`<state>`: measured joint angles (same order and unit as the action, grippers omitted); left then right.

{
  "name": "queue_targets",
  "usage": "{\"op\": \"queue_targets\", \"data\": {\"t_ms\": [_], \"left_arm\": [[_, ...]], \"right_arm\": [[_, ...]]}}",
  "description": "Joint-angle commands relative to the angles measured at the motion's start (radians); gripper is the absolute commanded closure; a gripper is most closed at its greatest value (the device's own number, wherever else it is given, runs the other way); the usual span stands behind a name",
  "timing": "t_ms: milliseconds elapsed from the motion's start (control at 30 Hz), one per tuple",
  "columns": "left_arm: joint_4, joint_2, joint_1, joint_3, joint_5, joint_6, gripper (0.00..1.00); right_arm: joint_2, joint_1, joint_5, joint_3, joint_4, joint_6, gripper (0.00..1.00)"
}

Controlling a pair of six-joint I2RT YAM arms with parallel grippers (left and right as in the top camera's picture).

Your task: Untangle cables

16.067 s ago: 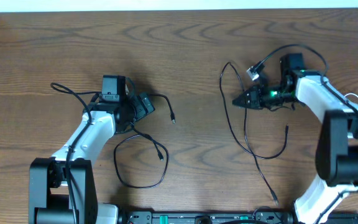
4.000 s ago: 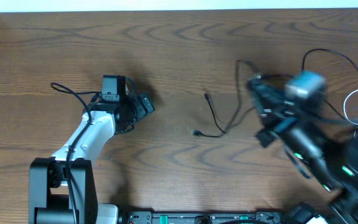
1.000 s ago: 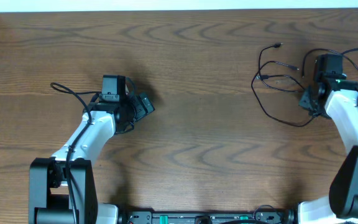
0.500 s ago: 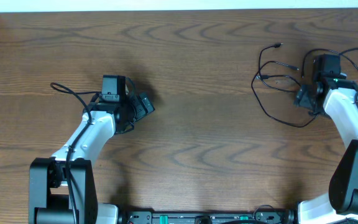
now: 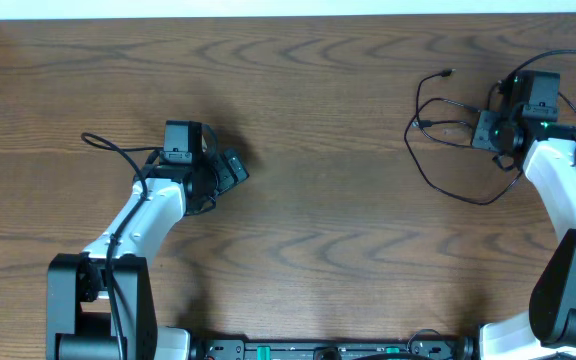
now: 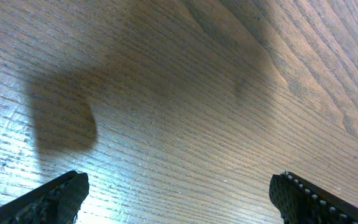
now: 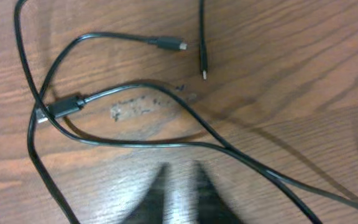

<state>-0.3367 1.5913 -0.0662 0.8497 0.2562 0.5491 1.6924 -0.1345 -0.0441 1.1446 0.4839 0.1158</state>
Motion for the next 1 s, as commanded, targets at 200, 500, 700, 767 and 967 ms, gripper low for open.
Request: {"op": "queue_targets", "data": {"t_ms": [200, 500, 700, 767, 967], "left_arm": [[-0.003, -0.010, 0.004, 0.011, -0.007, -0.006, 0.02], [-0.003, -0.010, 0.004, 0.011, -0.007, -0.006, 0.02], [-0.003, -0.010, 0.004, 0.011, -0.007, -0.006, 0.02], [-0.003, -0.010, 0.004, 0.011, -0.007, -0.006, 0.02], [-0.003, -0.010, 0.004, 0.011, -0.007, -0.006, 0.02]], "right_arm": [[-0.018, -0.032, -0.240, -0.025, 0.052, 0.071, 0.98], [-0.017, -0.094, -0.332, -0.122, 0.030, 0.204, 0.96], [-0.017, -0.115, -0.311, -0.190, -0.059, 0.236, 0.96], [-0.017, -0.115, -0.296, -0.193, -0.066, 0.236, 0.96], [-0.019, -0.106, -0.053, -0.192, -0.122, 0.164, 0.93]]}}
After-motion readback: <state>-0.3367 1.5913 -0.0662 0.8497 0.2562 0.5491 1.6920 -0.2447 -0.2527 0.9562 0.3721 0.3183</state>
